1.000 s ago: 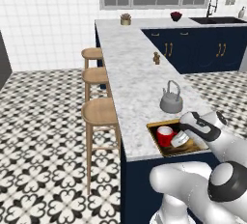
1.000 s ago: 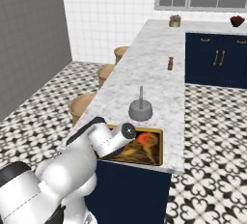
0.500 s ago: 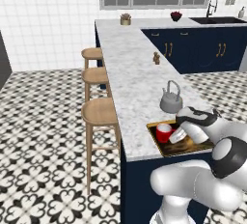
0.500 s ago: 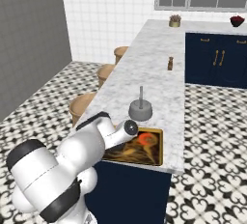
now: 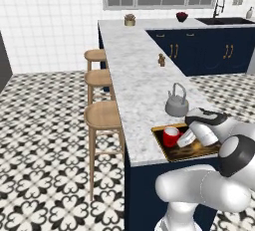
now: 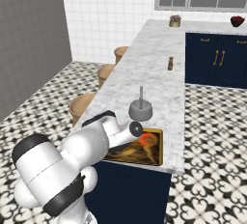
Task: Pick the kettle from the counter and place it on the tray. Then pick the mug from the cabinet and place it on the tray. Then close the cabinet doors.
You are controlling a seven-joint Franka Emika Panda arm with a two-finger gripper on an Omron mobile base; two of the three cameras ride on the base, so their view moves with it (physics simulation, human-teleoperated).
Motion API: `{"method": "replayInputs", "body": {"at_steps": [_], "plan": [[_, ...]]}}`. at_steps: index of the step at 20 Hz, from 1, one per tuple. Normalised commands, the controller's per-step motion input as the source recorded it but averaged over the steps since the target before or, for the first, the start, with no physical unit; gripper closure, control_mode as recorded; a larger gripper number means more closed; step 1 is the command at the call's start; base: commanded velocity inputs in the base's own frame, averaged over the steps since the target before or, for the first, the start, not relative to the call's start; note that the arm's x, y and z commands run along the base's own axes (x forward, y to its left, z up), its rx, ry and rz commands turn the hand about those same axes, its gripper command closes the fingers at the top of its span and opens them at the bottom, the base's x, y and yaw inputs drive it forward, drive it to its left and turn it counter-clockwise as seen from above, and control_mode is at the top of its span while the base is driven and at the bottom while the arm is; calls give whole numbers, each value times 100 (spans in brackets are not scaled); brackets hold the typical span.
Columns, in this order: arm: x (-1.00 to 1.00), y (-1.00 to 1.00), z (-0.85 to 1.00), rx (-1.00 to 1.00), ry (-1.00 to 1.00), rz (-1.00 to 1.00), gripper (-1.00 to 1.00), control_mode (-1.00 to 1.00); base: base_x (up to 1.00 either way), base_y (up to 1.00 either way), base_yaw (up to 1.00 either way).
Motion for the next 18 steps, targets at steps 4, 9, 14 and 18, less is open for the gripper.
{"method": "replayInputs", "body": {"at_steps": [4,9,14,18], "plan": [[-4,-1,7,0,-4,0,-100,-100,0,0,0],[-8,0,29,0,0,-1,-100,-100,0,0,0],[-6,-12,36,0,7,-12,-100,-100,0,0,0],[0,-17,38,0,7,-10,-100,-100,0,0,0]]}}
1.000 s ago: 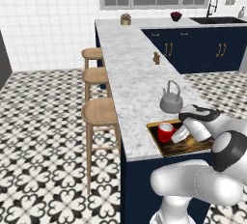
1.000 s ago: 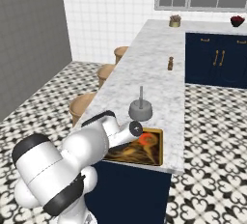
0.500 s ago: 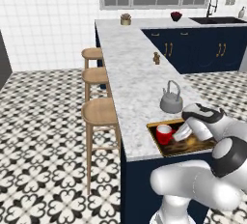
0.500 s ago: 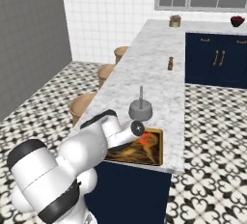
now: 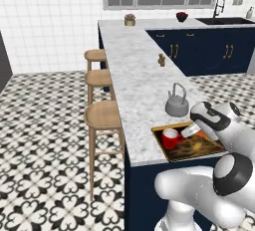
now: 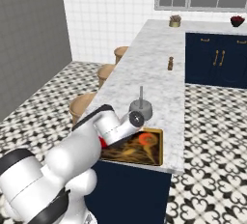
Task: Pick the kettle from the counter and place it on the tray. Then pick the mug from the cabinet and place it on the tray. Then close the cabinet doors.
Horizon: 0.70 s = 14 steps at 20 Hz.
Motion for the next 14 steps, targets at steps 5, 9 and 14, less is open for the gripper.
{"method": "replayInputs", "body": {"at_steps": [5,9,14], "plan": [[12,-13,38,0,13,-15,-100,-100,0,0,0],[25,-25,46,2,18,-25,-100,-100,0,0,0],[33,-23,45,7,17,-19,-100,-100,0,0,0]]}}
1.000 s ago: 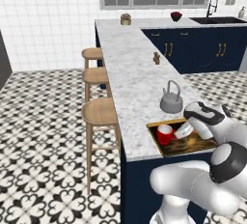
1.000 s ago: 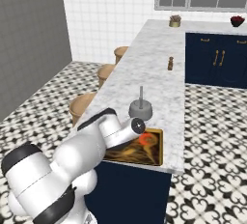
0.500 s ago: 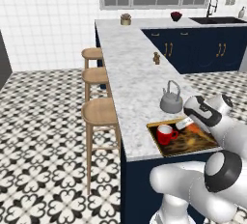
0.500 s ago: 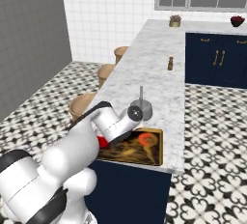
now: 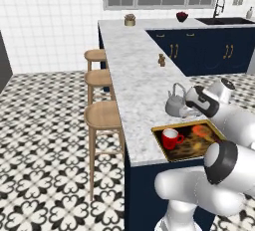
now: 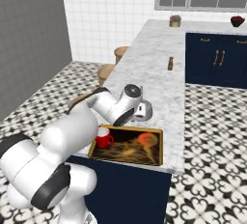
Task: Pick the kettle from the counter and place it on the tray. Then pick the mug from the cabinet and place it on the tray. Then close the cabinet doors.
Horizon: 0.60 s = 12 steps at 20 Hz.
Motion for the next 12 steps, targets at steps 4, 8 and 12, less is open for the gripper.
{"method": "replayInputs", "body": {"at_steps": [4,8,12], "plan": [[38,-18,40,11,19,-16,-100,-100,0,0,0],[36,-31,27,6,2,-9,-100,-100,0,0,0],[45,-24,8,0,0,-6,-100,-100,0,0,0]]}}
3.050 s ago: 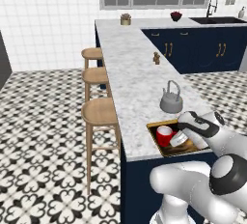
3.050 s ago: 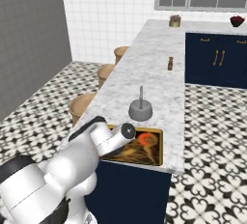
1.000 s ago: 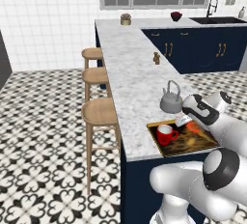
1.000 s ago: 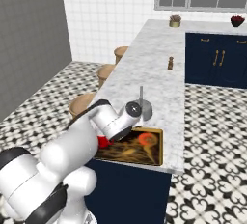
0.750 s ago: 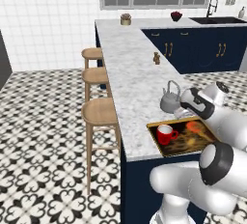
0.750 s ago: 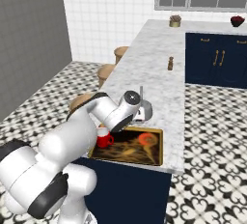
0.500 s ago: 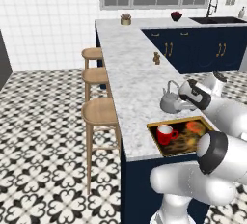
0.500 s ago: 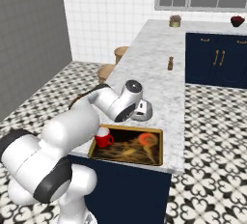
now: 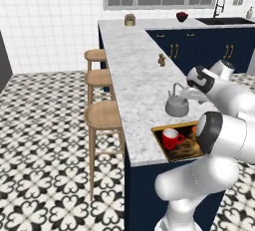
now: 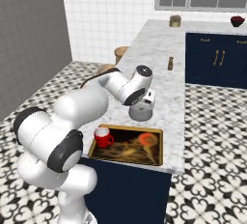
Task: Pick the kettle from the counter and place it on the tray. Then pick the mug from the cabinet and place it on the tray. Then close the cabinet doors.
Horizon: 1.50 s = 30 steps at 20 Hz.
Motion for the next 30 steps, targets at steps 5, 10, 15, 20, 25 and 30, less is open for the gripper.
{"method": "replayInputs", "body": {"at_steps": [5,10,15,20,25,30], "plan": [[56,-10,6,0,0,0,-100,-100,0,0,0],[37,-4,2,0,-1,0,-100,-100,0,0,0],[30,2,-8,0,0,0,-100,-100,0,0,0],[50,2,-8,0,0,0,-100,-100,0,0,0],[34,0,-12,-2,-1,0,-100,-100,0,0,0],[32,-1,-18,-9,-1,0,-100,-100,0,0,0]]}}
